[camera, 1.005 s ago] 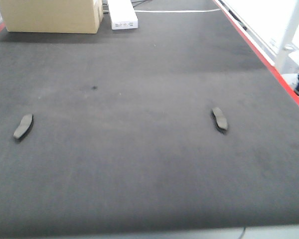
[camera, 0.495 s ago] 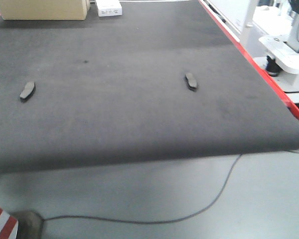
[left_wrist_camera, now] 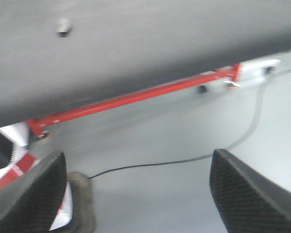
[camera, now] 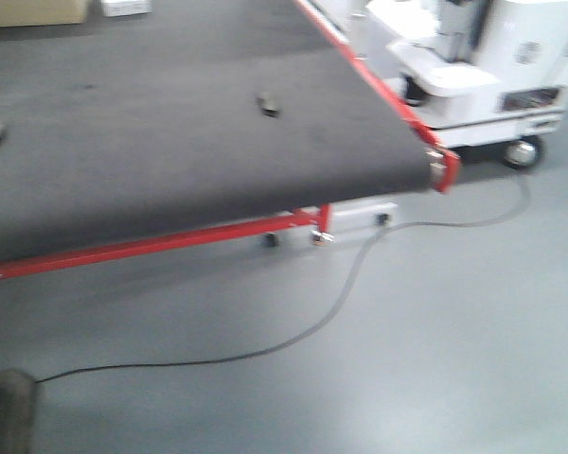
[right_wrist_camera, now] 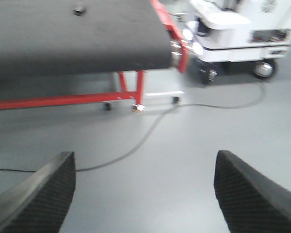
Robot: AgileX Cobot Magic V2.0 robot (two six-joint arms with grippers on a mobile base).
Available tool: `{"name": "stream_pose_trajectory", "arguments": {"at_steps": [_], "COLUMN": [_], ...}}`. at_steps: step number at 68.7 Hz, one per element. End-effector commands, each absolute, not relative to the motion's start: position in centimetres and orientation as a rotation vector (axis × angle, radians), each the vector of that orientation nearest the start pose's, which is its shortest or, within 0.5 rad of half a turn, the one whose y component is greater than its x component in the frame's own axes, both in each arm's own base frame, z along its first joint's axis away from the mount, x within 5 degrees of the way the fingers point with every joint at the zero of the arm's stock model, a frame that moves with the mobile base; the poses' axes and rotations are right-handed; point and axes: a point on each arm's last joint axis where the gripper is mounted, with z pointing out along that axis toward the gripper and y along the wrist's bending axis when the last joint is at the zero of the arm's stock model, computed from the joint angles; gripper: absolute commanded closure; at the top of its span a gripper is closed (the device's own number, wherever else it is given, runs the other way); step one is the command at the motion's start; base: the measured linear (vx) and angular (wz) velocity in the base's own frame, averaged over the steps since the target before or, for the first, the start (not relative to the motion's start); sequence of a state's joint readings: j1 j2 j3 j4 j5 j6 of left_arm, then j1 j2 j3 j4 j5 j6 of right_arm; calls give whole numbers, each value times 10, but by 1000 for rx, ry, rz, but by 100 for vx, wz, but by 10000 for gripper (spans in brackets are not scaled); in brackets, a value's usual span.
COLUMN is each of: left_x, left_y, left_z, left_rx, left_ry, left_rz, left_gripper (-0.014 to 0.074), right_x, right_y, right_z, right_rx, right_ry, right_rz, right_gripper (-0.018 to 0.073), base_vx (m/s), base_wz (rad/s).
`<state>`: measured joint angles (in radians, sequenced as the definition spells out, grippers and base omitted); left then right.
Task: Move and align brake pads A on conveyor
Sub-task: 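Back the base away from the conveyor and turn toward the floor line, then drive the base along the yellow floor line with empty grippers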
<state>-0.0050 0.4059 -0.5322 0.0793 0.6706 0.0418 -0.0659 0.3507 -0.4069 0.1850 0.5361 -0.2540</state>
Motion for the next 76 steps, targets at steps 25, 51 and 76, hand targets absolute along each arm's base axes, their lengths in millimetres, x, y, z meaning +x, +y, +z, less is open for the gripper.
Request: {"name": "stream_pose_trajectory", "arguments": {"at_steps": [25, 51, 76], "left_x": [80, 80, 80], "left_y": [3, 3, 3], "left_z": [317, 317, 317], "left_rx": [77, 77, 77], "left_ry": [1946, 1947, 1947], "left_rz": [103, 103, 103], "left_gripper": [10, 10, 10], "right_x": [80, 80, 80], "right_y": [2, 2, 2], "right_z": [295, 295, 295], "right_rx": [-78, -79, -79], "right_ry": [1858, 1859, 1859], "right_rz": [-34, -34, -34], "right_gripper": [-9, -9, -9], "base_vx": [-34, -28, -21], "base_wz": [-70, -75, -73]}}
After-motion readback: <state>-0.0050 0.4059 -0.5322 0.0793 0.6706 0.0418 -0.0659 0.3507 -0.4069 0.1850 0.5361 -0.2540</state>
